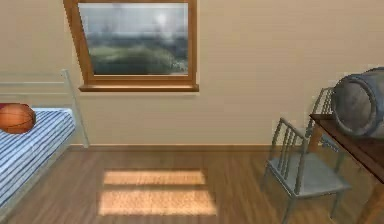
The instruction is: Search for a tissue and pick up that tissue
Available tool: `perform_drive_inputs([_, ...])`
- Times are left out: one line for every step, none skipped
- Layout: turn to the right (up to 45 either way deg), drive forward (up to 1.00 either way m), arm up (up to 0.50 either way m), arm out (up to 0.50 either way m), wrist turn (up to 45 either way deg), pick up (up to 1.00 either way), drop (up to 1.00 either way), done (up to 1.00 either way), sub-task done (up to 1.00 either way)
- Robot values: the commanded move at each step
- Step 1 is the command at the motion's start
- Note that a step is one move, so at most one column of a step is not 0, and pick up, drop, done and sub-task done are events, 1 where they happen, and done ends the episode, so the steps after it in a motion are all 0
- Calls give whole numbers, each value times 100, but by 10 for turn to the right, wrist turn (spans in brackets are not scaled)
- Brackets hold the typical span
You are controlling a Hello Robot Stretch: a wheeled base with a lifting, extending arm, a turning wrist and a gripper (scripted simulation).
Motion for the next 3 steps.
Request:
perform_drive_inputs([-450, 0, 0, 0, 0, 0, 0, 0, 0])
perform_drive_inputs([-450, 0, 0, 0, 0, 0, 0, 0, 0])
perform_drive_inputs([-450, 0, 0, 0, 0, 0, 0, 0, 0])
